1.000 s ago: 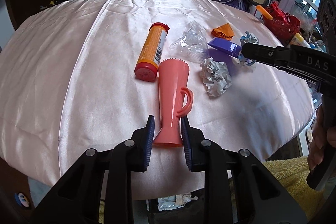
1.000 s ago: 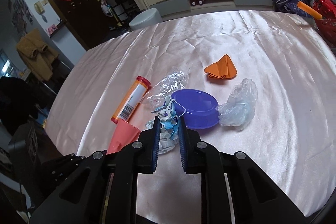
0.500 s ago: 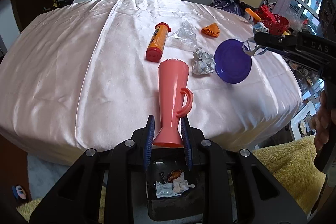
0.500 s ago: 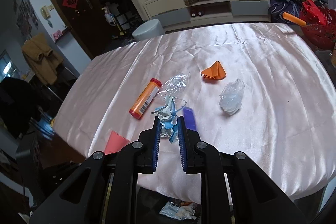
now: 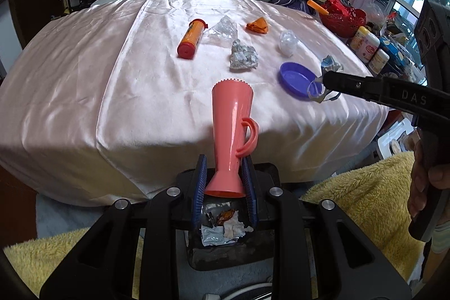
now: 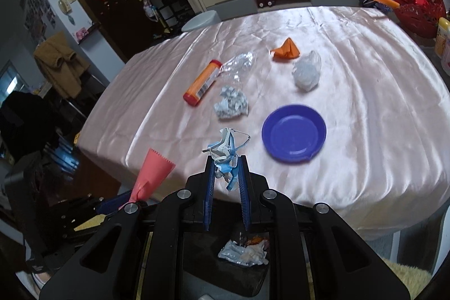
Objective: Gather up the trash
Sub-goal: 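Carry the pink cup and blue-white mask over the black bin and open both tools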
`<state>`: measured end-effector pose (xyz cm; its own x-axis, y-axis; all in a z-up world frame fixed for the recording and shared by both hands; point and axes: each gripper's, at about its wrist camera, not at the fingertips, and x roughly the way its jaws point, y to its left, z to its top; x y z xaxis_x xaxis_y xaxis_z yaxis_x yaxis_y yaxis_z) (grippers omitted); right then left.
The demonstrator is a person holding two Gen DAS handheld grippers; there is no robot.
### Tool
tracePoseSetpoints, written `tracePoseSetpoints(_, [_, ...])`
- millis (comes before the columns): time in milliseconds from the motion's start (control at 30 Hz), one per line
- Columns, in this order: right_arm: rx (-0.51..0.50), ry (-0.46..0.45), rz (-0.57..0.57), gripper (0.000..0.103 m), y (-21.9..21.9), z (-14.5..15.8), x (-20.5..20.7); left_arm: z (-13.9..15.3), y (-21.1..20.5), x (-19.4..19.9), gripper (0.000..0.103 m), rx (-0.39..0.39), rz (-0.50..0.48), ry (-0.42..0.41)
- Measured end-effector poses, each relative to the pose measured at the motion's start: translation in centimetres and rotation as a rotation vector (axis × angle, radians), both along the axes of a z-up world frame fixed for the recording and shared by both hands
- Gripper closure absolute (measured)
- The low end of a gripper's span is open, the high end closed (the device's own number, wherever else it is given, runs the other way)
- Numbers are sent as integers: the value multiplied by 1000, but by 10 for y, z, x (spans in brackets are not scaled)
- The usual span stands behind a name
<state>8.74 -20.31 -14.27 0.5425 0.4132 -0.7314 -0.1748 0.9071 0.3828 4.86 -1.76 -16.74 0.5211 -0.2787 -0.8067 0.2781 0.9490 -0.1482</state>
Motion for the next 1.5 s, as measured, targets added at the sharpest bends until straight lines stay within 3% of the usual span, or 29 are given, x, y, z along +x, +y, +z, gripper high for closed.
tracePoseSetpoints(233, [-27, 60, 34, 85, 15, -36, -36, -35, -1, -20, 79, 7, -20, 70])
tracePoseSetpoints(533, [14, 154, 38, 85, 16, -92, -51, -93, 9, -26, 79, 11, -31, 178])
tracePoseSetpoints(867, [-30, 189, 72, 81, 28, -107, -47, -105, 9, -24, 78, 31, -45, 213])
tracePoseSetpoints(933, [-23, 196, 75, 76, 29, -108, -45, -106, 8, -23, 78, 32, -45, 222])
tracePoseSetpoints(1000, [-25, 193, 74, 62, 31, -107, -45, -107, 7, -21, 78, 30, -47, 228])
tracePoseSetpoints(1100, [-19, 191, 66, 61, 28, -106, -44, -108, 5, -20, 77, 29, -49, 228])
tracePoseSetpoints(1333, [23, 180, -15, 51, 7, -105, -45, -108, 7, -22, 47, 40, -39, 220])
tracePoseSetpoints(1400, [37, 174, -39, 42, 2, -103, -46, -107, 7, -22, 43, 45, -40, 217])
tracePoseSetpoints(1500, [49, 170, -52, 41, -1, -101, -47, -103, 6, -21, 38, 43, -41, 208])
